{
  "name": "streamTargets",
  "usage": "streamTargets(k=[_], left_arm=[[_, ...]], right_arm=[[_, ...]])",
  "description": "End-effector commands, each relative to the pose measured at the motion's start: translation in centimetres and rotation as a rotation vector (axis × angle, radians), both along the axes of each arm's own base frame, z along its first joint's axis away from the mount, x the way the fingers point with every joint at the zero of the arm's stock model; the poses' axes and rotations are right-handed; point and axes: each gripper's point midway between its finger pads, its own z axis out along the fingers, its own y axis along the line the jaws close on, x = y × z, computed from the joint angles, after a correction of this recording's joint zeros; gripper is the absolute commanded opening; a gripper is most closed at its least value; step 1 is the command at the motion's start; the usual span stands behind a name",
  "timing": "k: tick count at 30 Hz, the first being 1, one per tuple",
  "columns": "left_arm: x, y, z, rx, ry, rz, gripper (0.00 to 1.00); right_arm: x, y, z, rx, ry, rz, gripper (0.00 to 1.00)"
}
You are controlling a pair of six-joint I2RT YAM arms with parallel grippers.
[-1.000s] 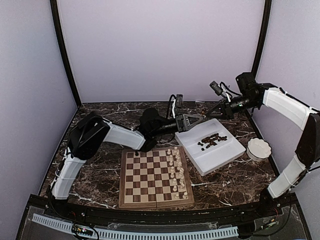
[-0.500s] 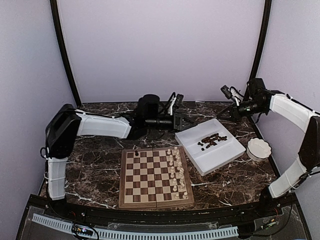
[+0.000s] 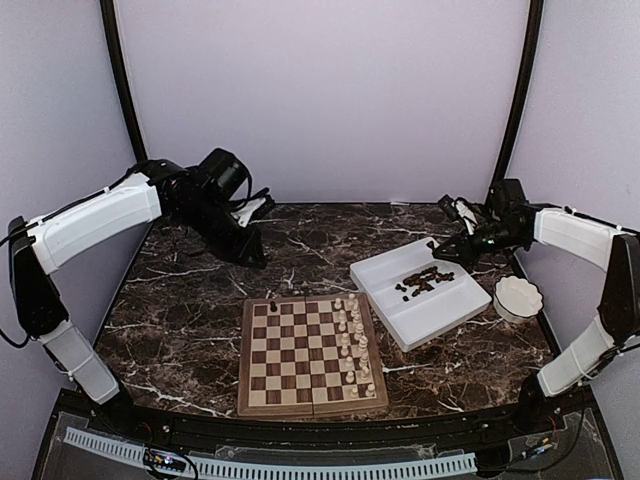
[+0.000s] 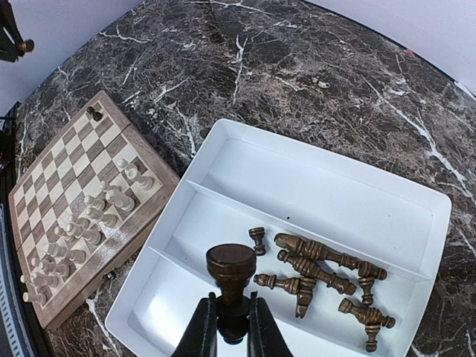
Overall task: Set up the chess pieces on the board
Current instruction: Place the rook at h8.
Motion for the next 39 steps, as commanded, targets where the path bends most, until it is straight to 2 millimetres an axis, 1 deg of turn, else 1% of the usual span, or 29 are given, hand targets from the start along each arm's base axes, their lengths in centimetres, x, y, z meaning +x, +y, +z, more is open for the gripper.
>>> streamTargets(k=[1, 2, 3, 4, 5, 7, 10, 15, 21, 24, 28, 31, 33, 39], left_arm=[[-5.4, 7.9, -6.4, 0.393, 0.208, -0.064, 0.00], [-5.8, 8.6, -7.3, 0.435, 0.238, -0.063, 0.00], [-5.6, 9.2, -8.3, 0.469, 0.262, -0.050, 0.00], [-5.8, 9.2, -8.7, 0.469, 0.293, -0.051, 0.00], [-5.8, 9.2, -9.6, 0.482, 0.324, -0.053, 0.00], [-5.7, 9.2, -10.5, 0.503, 0.355, -0.057, 0.00], [-5.0, 9.4, -11.5, 0.549, 0.362, -0.057, 0.00], [-3.9, 8.5, -12.7, 0.547, 0.391, -0.072, 0.00], [-2.5, 7.9, -13.6, 0.531, 0.412, -0.059, 0.00], [-2.3, 7.6, -14.1, 0.528, 0.424, -0.060, 0.00], [-1.9, 7.1, -14.3, 0.516, 0.427, -0.061, 0.00], [-1.8, 6.9, -14.4, 0.511, 0.428, -0.062, 0.08], [-1.8, 6.7, -14.4, 0.502, 0.433, -0.066, 0.11], [-2.1, 6.1, -14.7, 0.471, 0.459, -0.078, 0.18]], right_arm=[[0.1, 0.0, 0.7, -0.007, -0.062, 0.005, 0.05], [-0.1, 0.0, 0.6, -0.007, -0.061, 0.006, 0.05], [-0.1, 0.0, 0.7, -0.006, -0.064, 0.005, 0.05], [-0.2, -0.1, 0.8, -0.007, -0.069, 0.003, 0.05], [-0.3, -0.1, 0.8, -0.007, -0.069, 0.002, 0.05], [-0.3, -0.1, 0.8, -0.008, -0.071, 0.001, 0.05], [-0.5, -0.1, 0.7, -0.008, -0.076, 0.002, 0.05], [-0.7, -0.2, 0.3, -0.014, -0.077, 0.000, 0.05], [-0.9, -0.3, -0.2, -0.019, -0.073, 0.003, 0.05], [-0.9, -0.3, -0.4, -0.023, -0.071, 0.003, 0.05], [-0.9, -0.3, -0.4, -0.021, -0.070, 0.006, 0.05], [-1.0, -0.3, -0.5, -0.023, -0.069, 0.006, 0.05], [-1.0, -0.3, -0.5, -0.023, -0.067, 0.007, 0.05], [-1.0, -0.3, -0.5, -0.022, -0.068, 0.010, 0.05]])
